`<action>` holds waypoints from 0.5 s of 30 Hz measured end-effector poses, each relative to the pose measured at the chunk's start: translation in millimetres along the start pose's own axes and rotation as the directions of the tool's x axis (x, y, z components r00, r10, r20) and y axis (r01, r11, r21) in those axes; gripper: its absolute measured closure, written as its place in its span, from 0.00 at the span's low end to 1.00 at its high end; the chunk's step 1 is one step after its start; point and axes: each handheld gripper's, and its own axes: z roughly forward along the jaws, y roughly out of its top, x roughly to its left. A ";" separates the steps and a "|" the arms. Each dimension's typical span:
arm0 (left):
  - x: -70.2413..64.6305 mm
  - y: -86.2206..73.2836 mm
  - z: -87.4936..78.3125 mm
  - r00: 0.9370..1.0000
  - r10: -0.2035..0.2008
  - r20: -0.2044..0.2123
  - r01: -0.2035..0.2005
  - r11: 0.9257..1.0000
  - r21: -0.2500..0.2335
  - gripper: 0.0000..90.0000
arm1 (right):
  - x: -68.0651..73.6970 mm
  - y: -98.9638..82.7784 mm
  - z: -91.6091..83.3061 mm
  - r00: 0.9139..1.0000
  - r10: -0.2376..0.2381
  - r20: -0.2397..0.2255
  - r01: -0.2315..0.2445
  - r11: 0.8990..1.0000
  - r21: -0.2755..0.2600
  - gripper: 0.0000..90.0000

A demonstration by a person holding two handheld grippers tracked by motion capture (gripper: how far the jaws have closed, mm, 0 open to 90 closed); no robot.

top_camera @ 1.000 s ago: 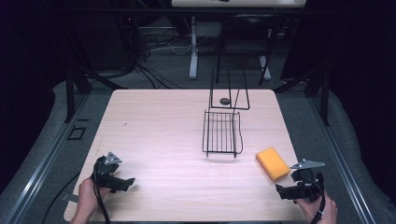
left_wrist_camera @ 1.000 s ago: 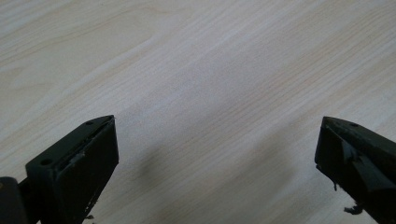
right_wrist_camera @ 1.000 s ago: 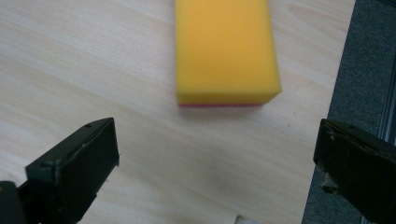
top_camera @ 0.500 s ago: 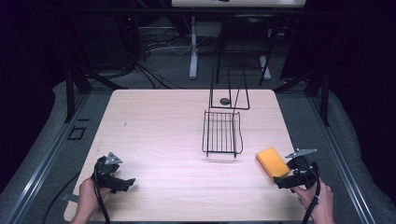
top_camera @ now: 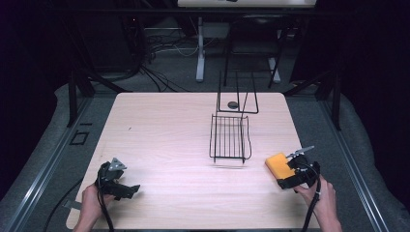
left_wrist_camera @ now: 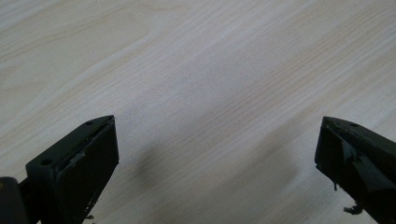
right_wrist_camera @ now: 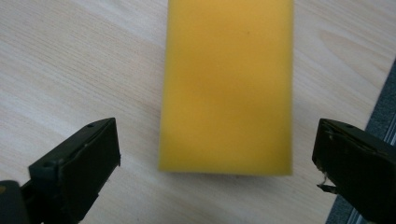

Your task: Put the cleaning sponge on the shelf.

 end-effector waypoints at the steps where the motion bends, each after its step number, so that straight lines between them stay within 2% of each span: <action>1: -0.1 0.0 0.0 1.000 0.000 0.000 0.000 1.000 0.000 0.00 | 0.4 1.1 1.9 1.000 0.004 -0.013 -0.004 1.000 0.005 0.02; 3: 0.0 0.1 0.0 1.000 0.003 0.002 -0.003 1.000 0.001 0.00 | 0.9 2.0 6.5 1.000 0.002 0.009 -0.002 1.000 0.010 0.04; 5: 0.1 0.1 0.3 1.000 -0.002 0.006 0.002 1.000 0.001 0.00 | 0.7 3.2 9.4 1.000 0.001 -0.010 -0.001 1.000 0.020 0.05; 6: 0.3 0.1 0.2 1.000 -0.003 0.007 0.003 1.000 0.000 0.00 | 0.4 3.2 13.2 1.000 0.000 0.004 -0.001 1.000 0.028 0.08; 8: 0.1 0.2 0.1 1.000 -0.002 0.007 0.002 1.000 0.000 0.00 | 1.2 2.6 16.5 1.000 0.009 0.002 -0.009 1.000 0.022 0.08; 9: -0.1 0.2 0.0 1.000 -0.002 0.005 0.002 1.000 0.000 0.00 | 0.3 3.1 20.2 1.000 -0.003 0.003 0.003 0.999 0.040 0.08; 10: -0.1 0.2 -0.1 1.000 -0.001 0.005 0.001 1.000 0.000 0.00 | 0.7 2.7 21.5 1.000 0.000 0.006 0.000 1.000 0.030 0.13; 13: 0.0 0.3 0.3 1.000 -0.002 0.006 0.002 1.000 0.002 0.00 | 1.5 3.0 22.8 1.000 -0.008 0.005 0.008 0.999 0.038 0.16; 15: -0.3 0.3 0.6 1.000 -0.003 0.006 0.003 1.000 0.002 0.00 | 2.1 3.3 22.6 1.000 -0.012 0.022 0.011 0.999 0.042 0.21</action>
